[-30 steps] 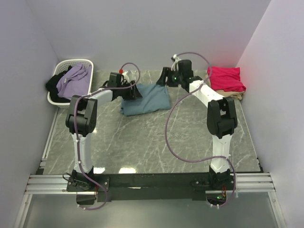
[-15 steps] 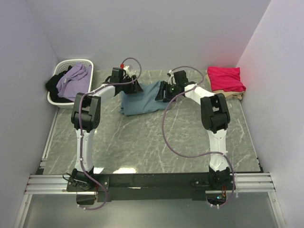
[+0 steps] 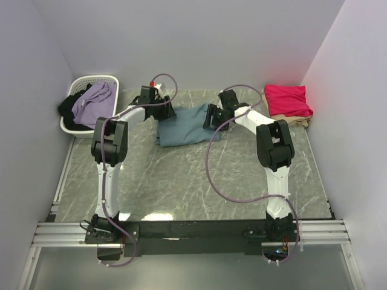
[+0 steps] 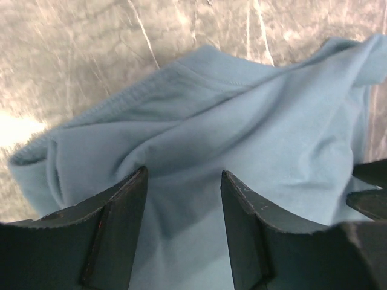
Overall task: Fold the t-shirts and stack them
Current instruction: Fold the tshirt
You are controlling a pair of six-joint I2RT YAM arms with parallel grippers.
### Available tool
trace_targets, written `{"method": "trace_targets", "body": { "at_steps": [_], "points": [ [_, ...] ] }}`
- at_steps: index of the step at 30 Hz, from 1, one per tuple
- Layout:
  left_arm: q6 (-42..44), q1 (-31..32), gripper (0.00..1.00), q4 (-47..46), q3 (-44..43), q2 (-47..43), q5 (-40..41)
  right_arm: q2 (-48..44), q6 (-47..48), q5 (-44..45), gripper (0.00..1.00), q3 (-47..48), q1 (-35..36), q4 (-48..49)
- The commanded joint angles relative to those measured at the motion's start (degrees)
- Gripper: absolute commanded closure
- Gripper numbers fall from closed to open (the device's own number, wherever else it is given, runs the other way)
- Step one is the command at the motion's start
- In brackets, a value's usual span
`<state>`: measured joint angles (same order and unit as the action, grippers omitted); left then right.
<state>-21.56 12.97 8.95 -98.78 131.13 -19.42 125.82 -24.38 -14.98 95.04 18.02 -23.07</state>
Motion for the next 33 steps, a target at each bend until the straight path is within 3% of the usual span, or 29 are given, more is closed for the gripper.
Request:
{"method": "trace_targets", "body": {
  "at_steps": [1, 9, 13, 19, 27, 33],
  "points": [
    [3.0, -1.0, 0.42, 1.7, -3.8, 2.2, 4.8, 0.7, 1.4, 11.6, 0.27, -4.2, 0.2, -11.9],
    [3.8, -2.0, 0.42, 1.8, -4.5, 3.6, 9.1, -3.5, 1.8, 14.7, 0.26, -13.6, 1.5, -11.0],
    [3.6, -2.2, 0.42, 0.5, -4.2, 2.8, 6.8, -6.7, 1.4, 14.6, 0.26, -16.7, 1.6, -7.8],
    [1.9, -1.4, 0.41, -4.6, 1.1, -5.2, 1.1, -12.9, 2.1, 4.6, 0.23, -20.2, 1.4, 0.5],
    [1.1, -0.8, 0.4, -5.3, 8.6, -20.1, 7.3, -7.5, 0.4, -3.4, 0.22, -14.5, 0.3, 3.3],
    [-2.5, -0.8, 0.4, -3.6, 17.9, -23.1, 10.1, -3.8, -1.7, -11.2, 0.22, -13.8, -0.4, 8.6]
  ]
}}
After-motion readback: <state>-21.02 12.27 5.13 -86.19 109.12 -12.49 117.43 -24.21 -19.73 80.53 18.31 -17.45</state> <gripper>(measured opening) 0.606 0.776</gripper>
